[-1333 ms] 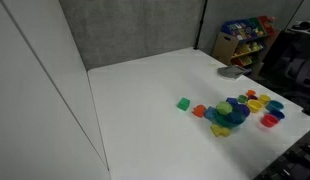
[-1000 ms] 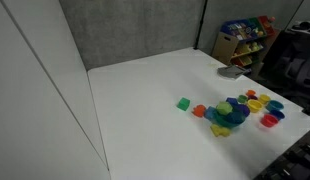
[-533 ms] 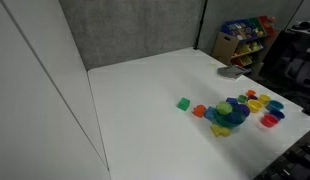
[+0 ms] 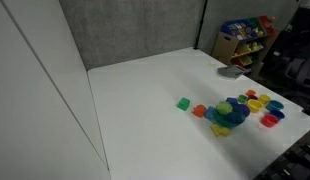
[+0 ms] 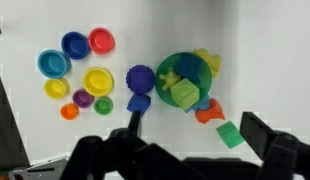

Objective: Put the blue block in the bowl

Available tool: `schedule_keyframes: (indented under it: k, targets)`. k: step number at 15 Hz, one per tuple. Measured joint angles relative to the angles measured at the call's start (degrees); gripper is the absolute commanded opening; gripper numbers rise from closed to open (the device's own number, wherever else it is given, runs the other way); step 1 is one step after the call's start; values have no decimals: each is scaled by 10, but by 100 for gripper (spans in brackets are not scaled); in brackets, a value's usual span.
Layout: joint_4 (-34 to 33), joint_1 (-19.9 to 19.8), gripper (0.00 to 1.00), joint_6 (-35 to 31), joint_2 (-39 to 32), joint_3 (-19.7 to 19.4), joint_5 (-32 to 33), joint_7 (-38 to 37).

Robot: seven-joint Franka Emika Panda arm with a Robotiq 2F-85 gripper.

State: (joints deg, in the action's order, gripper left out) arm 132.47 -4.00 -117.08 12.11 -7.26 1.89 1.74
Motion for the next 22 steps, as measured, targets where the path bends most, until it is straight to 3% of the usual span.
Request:
schedule_keyframes:
  k: [12,22]
  targets:
    - [-76,-20,100,-215,-242,-5,11,-59]
    - [-180,-23,100,-297,-449,-17,-9,-106]
